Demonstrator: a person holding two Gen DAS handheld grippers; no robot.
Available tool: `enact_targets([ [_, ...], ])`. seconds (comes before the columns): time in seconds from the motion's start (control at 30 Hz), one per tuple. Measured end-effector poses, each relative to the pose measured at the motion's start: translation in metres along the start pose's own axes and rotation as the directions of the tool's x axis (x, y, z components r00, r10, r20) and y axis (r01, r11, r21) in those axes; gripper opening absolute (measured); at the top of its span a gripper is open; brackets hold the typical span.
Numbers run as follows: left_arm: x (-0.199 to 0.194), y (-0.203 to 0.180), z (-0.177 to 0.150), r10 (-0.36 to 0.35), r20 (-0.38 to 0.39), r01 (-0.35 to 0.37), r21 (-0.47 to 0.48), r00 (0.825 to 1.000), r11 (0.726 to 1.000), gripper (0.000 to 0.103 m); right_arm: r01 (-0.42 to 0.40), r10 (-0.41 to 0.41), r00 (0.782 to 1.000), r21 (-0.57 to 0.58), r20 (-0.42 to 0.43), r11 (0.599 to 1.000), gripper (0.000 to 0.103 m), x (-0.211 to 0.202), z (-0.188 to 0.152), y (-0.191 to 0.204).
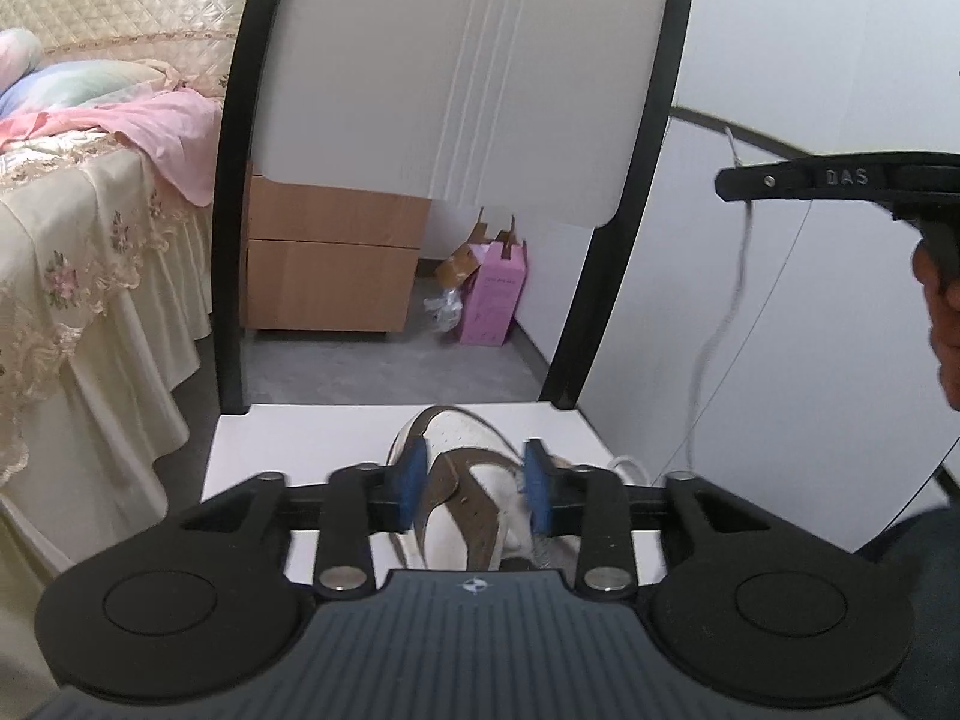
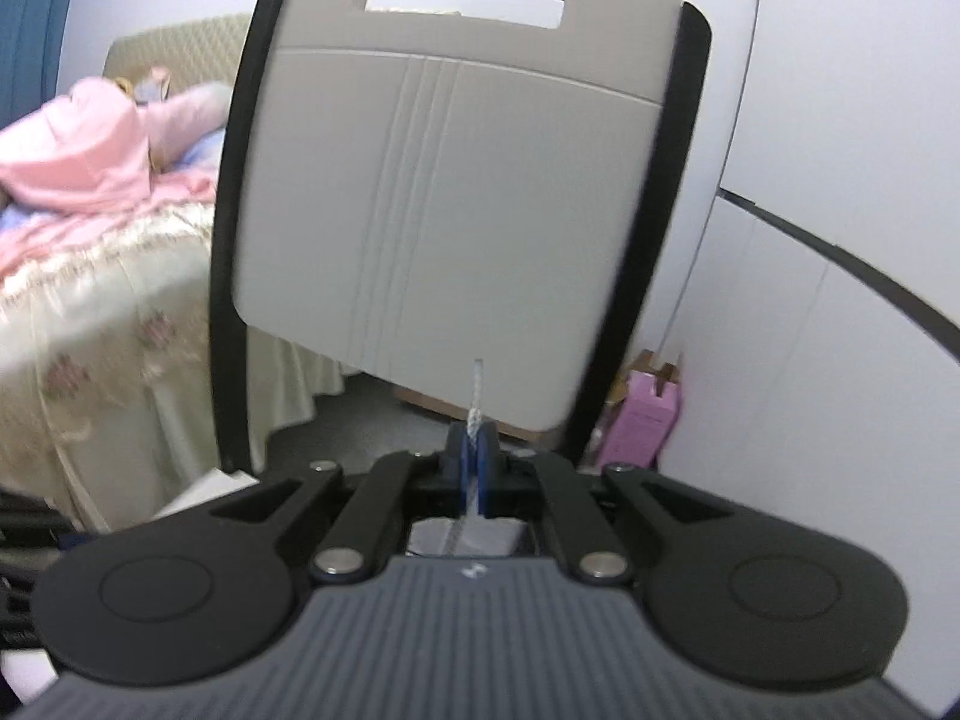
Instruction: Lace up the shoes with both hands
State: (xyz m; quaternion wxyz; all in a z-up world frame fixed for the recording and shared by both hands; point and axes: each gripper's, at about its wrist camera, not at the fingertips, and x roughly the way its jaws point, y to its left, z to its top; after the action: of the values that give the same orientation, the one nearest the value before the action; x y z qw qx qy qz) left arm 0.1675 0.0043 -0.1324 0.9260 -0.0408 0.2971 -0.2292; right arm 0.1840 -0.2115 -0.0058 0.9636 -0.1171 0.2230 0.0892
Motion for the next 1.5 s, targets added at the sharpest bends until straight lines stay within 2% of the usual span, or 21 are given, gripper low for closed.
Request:
enact_targets([
  [0.13, 0.004, -0.001, -0.003, -0.009, -0.043, 0.009, -0.008, 0.999, 1.0, 0.043, -0.037, 0.033, 0.997, -0.05, -0.066, 0.998, 0.003, 0.01, -0.019, 0.003],
  [0.2, 0.006, -0.002, -0.006, -0.007, -0.061, 0.007, 0.01, 0.998, 1.0, 0.043, -0.093, 0.086, 0.991, -0.063, -0.105, 0.994, 0.003, 0.02, -0.032, 0.009],
  [0.37, 0.015, -0.007, -0.013, 0.004, -0.102, 0.002, 0.059, 0.995, 0.998, 0.043, -0.276, 0.245, 0.945, -0.126, -0.217, 0.953, 0.003, 0.053, -0.057, 0.04],
  [0.57, 0.03, -0.004, -0.014, 0.026, -0.114, -0.017, 0.079, 0.993, 0.997, 0.042, -0.395, 0.332, 0.888, -0.16, -0.318, 0.905, 0.003, 0.082, -0.071, 0.063],
  [0.73, 0.044, -0.012, -0.018, 0.035, -0.145, -0.017, 0.121, 0.989, 0.992, 0.04, -0.431, 0.346, 0.861, -0.174, -0.372, 0.885, 0.003, 0.106, -0.077, 0.071],
  [0.87, 0.05, -0.014, -0.021, 0.097, -0.134, -0.079, 0.132, 0.986, 0.988, 0.035, -0.482, 0.398, 0.833, -0.151, -0.384, 0.863, 0.003, 0.11, -0.079, 0.074],
  [0.93, 0.053, -0.014, -0.022, 0.124, -0.128, -0.107, 0.132, 0.984, 0.985, 0.027, -0.49, 0.396, 0.834, -0.184, -0.384, 0.852, 0.003, 0.109, -0.08, 0.078],
  [1.0, 0.052, -0.006, -0.021, 0.095, -0.13, -0.088, 0.057, 0.987, 0.994, 0.02, -0.499, 0.406, 0.828, -0.176, -0.387, 0.849, 0.003, 0.11, -0.08, 0.077],
  [1.07, 0.051, 0.005, -0.02, 0.068, -0.134, -0.073, -0.038, 0.989, 0.997, 0.018, -0.511, 0.417, 0.82, -0.173, -0.391, 0.842, 0.003, 0.111, -0.081, 0.076],
  [1.17, 0.048, 0.022, -0.02, 0.016, -0.137, -0.042, -0.195, 0.99, 0.98, 0.013, -0.532, 0.431, 0.809, -0.186, -0.399, 0.826, 0.003, 0.111, -0.083, 0.08],
  [1.23, 0.048, 0.035, -0.022, -0.03, -0.14, -0.015, -0.307, 0.99, 0.952, 0.013, -0.553, 0.447, 0.795, -0.187, -0.41, 0.812, 0.003, 0.11, -0.084, 0.083],
  [1.33, 0.05, 0.054, -0.025, -0.093, -0.139, 0.021, -0.447, 0.986, 0.894, 0.013, -0.566, 0.456, 0.78, -0.173, -0.429, 0.806, 0.003, 0.114, -0.084, 0.085],
  [1.5, 0.052, 0.073, -0.031, -0.159, -0.128, 0.054, -0.588, 0.979, 0.807, 0.013, -0.593, 0.465, 0.754, -0.177, -0.464, 0.786, 0.003, 0.119, -0.081, 0.086],
])
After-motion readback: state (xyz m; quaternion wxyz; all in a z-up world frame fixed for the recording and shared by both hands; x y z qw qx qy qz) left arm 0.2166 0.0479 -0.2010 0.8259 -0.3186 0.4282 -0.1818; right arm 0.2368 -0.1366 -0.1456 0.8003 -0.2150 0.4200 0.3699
